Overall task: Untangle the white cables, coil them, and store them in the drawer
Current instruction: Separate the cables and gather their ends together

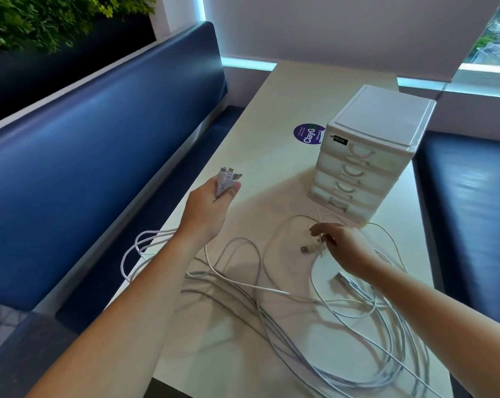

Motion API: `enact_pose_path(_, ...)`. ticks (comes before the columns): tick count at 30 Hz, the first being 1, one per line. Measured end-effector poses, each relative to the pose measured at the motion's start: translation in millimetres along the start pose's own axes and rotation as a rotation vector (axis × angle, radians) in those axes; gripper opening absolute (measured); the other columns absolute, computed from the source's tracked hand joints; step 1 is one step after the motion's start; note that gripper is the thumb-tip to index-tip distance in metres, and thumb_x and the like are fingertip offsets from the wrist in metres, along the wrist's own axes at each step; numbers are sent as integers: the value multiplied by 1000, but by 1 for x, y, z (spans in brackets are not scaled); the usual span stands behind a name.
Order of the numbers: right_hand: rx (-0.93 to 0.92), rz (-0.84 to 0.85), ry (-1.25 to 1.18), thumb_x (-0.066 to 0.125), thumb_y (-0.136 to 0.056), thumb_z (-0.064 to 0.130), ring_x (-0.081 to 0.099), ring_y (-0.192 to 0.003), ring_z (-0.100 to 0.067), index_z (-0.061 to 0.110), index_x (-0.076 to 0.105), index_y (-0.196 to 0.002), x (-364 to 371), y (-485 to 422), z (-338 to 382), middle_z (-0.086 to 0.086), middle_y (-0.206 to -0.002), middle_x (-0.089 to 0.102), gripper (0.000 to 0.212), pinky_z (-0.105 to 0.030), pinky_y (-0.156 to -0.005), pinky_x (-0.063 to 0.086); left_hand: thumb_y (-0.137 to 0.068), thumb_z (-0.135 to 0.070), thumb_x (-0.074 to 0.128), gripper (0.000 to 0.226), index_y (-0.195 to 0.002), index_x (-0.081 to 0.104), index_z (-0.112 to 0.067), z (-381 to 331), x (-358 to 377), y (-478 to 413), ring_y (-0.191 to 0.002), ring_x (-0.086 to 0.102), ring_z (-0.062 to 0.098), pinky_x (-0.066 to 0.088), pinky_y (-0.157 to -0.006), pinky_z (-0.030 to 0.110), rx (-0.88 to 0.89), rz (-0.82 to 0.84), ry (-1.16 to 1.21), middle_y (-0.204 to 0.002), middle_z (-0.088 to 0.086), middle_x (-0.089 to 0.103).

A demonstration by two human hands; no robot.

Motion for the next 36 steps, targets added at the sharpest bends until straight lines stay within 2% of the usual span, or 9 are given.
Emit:
enact_pose_path(5, -146, -203, -42, 70, -82, 7, 63, -81, -23, 15, 76, -97, -17, -1, 12, -1, -87, 67, 18, -18, -70, 37, -97, -39, 55, 11, -99, 61, -30, -2, 3, 4, -89, 56, 6, 40, -76, 17, -6, -1, 25, -91, -22, 60)
enact_pose_path(9, -172, -340, -45, 63, -86, 19, 47, -91, -22, 16, 76, -94, -26, -4, 26, -4, -94, 51, 15, -29, -80, 36, -98, -38, 54, 16, -93, 62, -24, -4, 7, 9, -81, 55, -5, 38, -71, 9, -18, 11, 65, -86, -21, 60)
enact_pose_path(12, -149, -246, -262, 50, -95, 17, 56, -90, -16, 12, 68, -90, -28, -6, 42, 3, -90, 64, 20, -27, -80, 39, -98, -35, 55, 27, -76, 58, -20, -7, 10, 14, -62, 49, -2, 36, -60, 11, -26, 19, 123, -66, -17, 54)
enact_pose_path(16, -44, -129, -671, 45, -100, 13, 55, -57, -17, 20, 63, -87, -31, -9, 71, 4, -62, 55, 23, -33, -63, 48, -96, -25, 58, 30, -70, 46, -18, -13, 14, 18, -51, 40, 2, 32, -57, 20, -50, 94, 213, -52, -18, 46)
enact_pose_path(19, -3, -143, -724, 47, -99, 21, 41, -46, -1, 25, 66, -87, -39, -9, 94, 13, -50, 47, 22, -21, -54, 36, -96, -32, 57, 33, -68, 41, -24, -20, 17, 21, -49, 35, 4, 28, -55, 25, -47, 176, 323, -52, -16, 40)
enact_pose_path(22, 43, -178, -700, 47, -99, 27, 36, -47, -3, 27, 67, -88, -46, -10, 110, 17, -47, 45, 24, -25, -56, 31, -97, -41, 54, 30, -69, 48, -31, -25, 18, 24, -51, 38, 3, 31, -56, 23, -51, 163, 322, -51, -18, 45)
enact_pose_path(27, 111, -34, -1151, 37, -99, 3, 44, -58, -8, 19, 68, -101, -43, -6, 140, 0, -76, 44, 35, -23, -55, 42, -100, -38, 48, 27, -76, 45, -28, -28, 19, 28, -51, 28, 8, 26, -49, 22, -77, 172, 380, -58, -10, 36)
enact_pose_path(32, 71, 19, -1203, 49, -97, 4, 57, -76, -7, 17, 68, -104, -44, 1, 160, 0, -79, 58, 24, -30, -83, 55, -96, -49, 44, 32, -87, 45, -19, -39, 16, 34, -48, 23, 6, 21, -44, 19, -60, 227, 507, -58, -9, 30)
enact_pose_path(36, 43, -6, -1184, 56, -92, 1, 57, -75, -10, 16, 64, -100, -45, 6, 170, -1, -81, 56, 19, -23, -71, 54, -95, -53, 41, 38, -88, 47, -17, -43, 12, 38, -50, 23, 7, 22, -46, 21, -53, 186, 522, -58, -8, 31)
Point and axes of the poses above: each hand's wrist, its own y-axis away from the middle knuckle, its own x-axis out of the palm, z = x × y, the point moved 6 cm from there along -y, towards the middle knuckle
